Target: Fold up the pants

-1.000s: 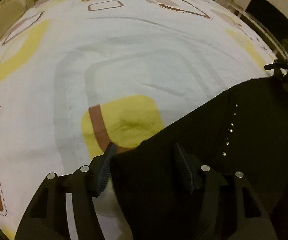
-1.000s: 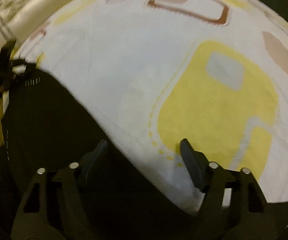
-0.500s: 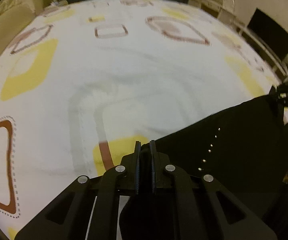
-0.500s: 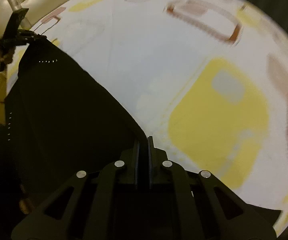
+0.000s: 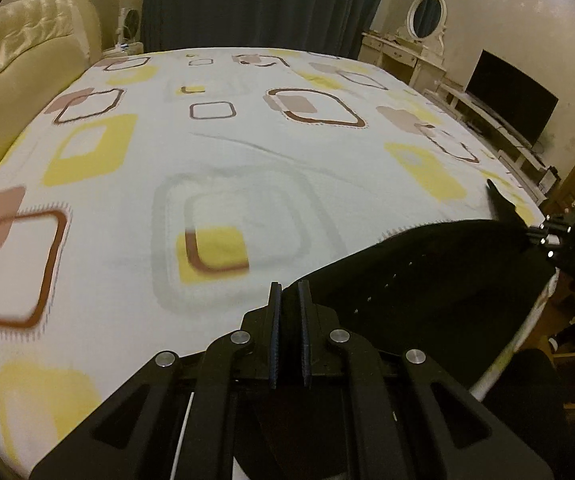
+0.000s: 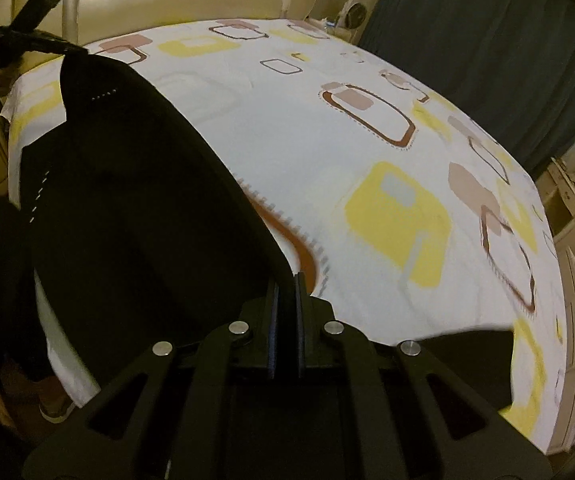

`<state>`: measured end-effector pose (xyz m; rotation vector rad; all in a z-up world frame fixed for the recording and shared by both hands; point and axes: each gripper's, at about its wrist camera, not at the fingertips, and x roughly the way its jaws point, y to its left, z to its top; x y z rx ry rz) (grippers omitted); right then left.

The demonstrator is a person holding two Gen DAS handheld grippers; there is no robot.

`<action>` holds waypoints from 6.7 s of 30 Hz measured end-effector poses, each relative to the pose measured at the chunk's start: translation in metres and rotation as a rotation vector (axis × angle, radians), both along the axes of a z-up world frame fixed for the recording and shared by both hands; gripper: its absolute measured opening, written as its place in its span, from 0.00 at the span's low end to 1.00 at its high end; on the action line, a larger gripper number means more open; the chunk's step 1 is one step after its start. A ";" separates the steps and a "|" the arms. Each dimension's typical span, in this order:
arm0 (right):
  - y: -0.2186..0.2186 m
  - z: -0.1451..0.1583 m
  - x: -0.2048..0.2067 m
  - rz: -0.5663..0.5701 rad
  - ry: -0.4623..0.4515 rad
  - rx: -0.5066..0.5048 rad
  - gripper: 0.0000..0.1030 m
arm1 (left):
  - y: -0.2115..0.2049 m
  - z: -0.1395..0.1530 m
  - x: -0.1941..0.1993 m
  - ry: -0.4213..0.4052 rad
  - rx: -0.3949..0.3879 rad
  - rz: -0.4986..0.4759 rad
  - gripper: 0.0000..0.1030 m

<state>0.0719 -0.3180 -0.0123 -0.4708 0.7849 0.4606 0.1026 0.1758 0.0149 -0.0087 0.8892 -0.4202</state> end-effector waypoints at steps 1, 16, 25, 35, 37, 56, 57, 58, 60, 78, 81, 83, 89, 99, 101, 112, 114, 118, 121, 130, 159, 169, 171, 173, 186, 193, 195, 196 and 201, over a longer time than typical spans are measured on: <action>0.004 -0.003 -0.009 -0.007 -0.002 0.009 0.06 | 0.002 -0.003 -0.013 0.005 -0.010 0.008 0.08; 0.023 -0.066 -0.074 -0.095 0.111 0.022 0.11 | 0.026 -0.086 -0.096 0.186 -0.135 0.129 0.11; -0.040 -0.034 -0.090 -0.294 0.280 0.505 0.44 | 0.061 -0.096 -0.124 0.243 -0.366 0.286 0.18; -0.136 0.027 0.001 -0.674 0.146 0.605 0.45 | 0.019 -0.040 -0.096 0.063 -0.219 0.296 0.25; -0.154 0.025 0.049 -0.764 0.154 0.561 0.46 | 0.010 -0.045 -0.082 0.068 -0.169 0.316 0.32; -0.213 -0.080 0.198 -1.135 0.332 0.204 0.09 | -0.017 -0.105 -0.033 0.145 0.009 0.367 0.44; -0.215 -0.073 0.192 -1.126 0.321 0.237 0.07 | -0.019 -0.105 -0.033 0.145 0.012 0.369 0.44; -0.222 -0.063 0.181 -1.112 0.295 0.290 0.07 | -0.019 -0.104 -0.033 0.145 0.014 0.372 0.45; -0.231 -0.045 0.164 -1.086 0.254 0.355 0.07 | -0.020 -0.103 -0.034 0.147 0.015 0.376 0.45; -0.397 -0.073 -0.149 -1.225 0.040 1.020 0.06 | -0.042 -0.102 -0.038 0.138 0.079 0.366 0.51; -0.398 -0.094 -0.158 -1.243 0.051 1.095 0.06 | -0.044 -0.102 -0.039 0.136 0.090 0.370 0.52; -0.402 -0.104 -0.161 -1.250 0.062 1.182 0.09 | -0.044 -0.102 -0.038 0.139 0.089 0.374 0.52; -0.414 -0.114 -0.168 -1.272 0.023 1.321 0.35 | -0.045 -0.101 -0.039 0.141 0.094 0.381 0.52; -0.430 -0.137 -0.175 -1.332 0.019 1.299 0.05 | -0.049 -0.103 -0.040 0.132 0.113 0.378 0.53; -0.432 -0.148 -0.180 -1.314 0.016 1.359 0.06 | -0.049 -0.103 -0.040 0.129 0.116 0.379 0.54; -0.477 -0.078 -0.145 -1.119 -0.011 1.141 0.52 | -0.050 -0.102 -0.039 0.113 0.125 0.371 0.54; -0.482 -0.075 -0.120 -1.056 0.060 1.092 0.56 | -0.050 -0.100 -0.040 0.103 0.119 0.370 0.54; -0.490 -0.087 -0.091 -1.041 0.169 0.987 0.57 | -0.048 -0.098 -0.042 0.093 0.104 0.371 0.59; -0.492 -0.106 -0.076 -1.024 0.260 0.960 0.58 | -0.047 -0.096 -0.043 0.072 0.113 0.379 0.63; -0.456 -0.110 -0.061 -0.835 0.381 0.943 0.40 | -0.043 -0.101 -0.041 0.081 0.116 0.386 0.63; -0.342 0.064 -0.065 -0.749 0.225 0.661 0.15 | -0.045 -0.106 -0.039 0.123 0.131 0.399 0.82; -0.231 0.102 -0.052 -0.582 0.191 0.664 0.15 | -0.044 -0.106 -0.038 0.126 0.122 0.394 0.82; -0.206 0.100 -0.045 -0.556 0.193 0.649 0.15 | -0.044 -0.107 -0.038 0.126 0.125 0.394 0.82; -0.182 0.093 -0.036 -0.536 0.202 0.632 0.15 | -0.046 -0.106 -0.038 0.124 0.131 0.393 0.82; -0.061 0.012 -0.002 -0.470 0.325 0.531 0.15 | -0.048 -0.107 -0.038 0.122 0.135 0.393 0.82; -0.019 -0.029 0.004 -0.459 0.369 0.486 0.16 | -0.047 -0.107 -0.038 0.122 0.136 0.393 0.82; -0.010 -0.037 0.006 -0.466 0.370 0.473 0.16 | -0.048 -0.107 -0.038 0.121 0.135 0.393 0.82; -0.008 -0.039 0.006 -0.468 0.370 0.466 0.16 | -0.048 -0.107 -0.038 0.122 0.135 0.393 0.82; 0.001 -0.052 0.009 -0.478 0.385 0.466 0.18 | -0.048 -0.107 -0.038 0.122 0.135 0.394 0.82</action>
